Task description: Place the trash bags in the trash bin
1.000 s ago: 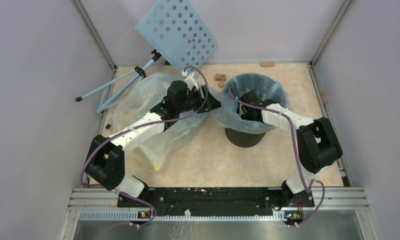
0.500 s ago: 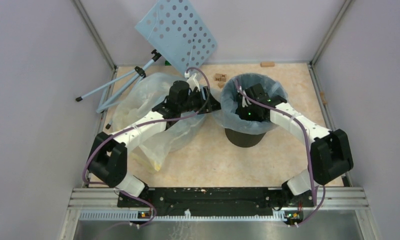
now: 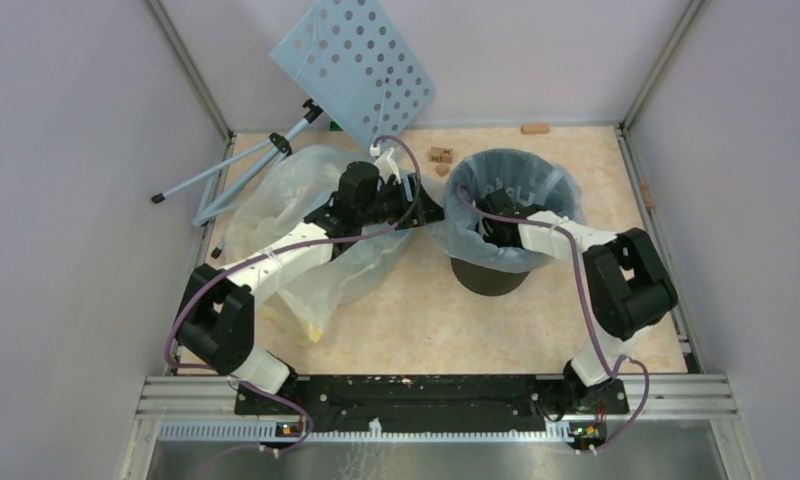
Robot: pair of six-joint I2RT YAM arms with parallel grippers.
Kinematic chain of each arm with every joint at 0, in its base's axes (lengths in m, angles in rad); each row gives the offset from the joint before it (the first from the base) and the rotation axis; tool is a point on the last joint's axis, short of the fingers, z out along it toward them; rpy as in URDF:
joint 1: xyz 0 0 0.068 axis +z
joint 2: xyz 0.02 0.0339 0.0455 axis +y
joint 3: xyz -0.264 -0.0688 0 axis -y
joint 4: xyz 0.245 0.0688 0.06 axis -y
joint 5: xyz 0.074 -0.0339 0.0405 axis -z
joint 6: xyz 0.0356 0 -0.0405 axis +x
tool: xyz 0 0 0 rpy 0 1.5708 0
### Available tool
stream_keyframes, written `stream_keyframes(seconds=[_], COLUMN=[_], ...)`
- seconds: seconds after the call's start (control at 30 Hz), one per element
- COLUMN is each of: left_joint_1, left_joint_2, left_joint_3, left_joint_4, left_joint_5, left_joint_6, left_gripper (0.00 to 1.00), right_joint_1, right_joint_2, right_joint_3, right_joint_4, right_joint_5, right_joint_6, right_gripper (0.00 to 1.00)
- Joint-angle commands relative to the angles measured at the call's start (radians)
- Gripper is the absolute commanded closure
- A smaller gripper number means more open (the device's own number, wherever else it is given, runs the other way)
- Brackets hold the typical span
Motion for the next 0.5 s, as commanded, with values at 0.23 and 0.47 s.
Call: stream_keyframes(seconds=[0.23,0.47], left_joint_1=[0.002,0.003], left_joint_2=[0.019,0.043], left_joint_3=[0.061,0.079], left_joint_4=[0.017,0.016], left_joint_5=[0.041,0.047], left_joint_6=[0.01,0.008], left_gripper=[0.32,0.32], right_joint_1=[-0.004,-0.003], right_joint_2=[-0.019,-0.162], right_joint_3=[0.052,0.084], right_joint_4=[0.0,-0.072], right_joint_5=[0.02,0.025], right_joint_6=[-0.007,-0.011], right_gripper=[1.0,1.0])
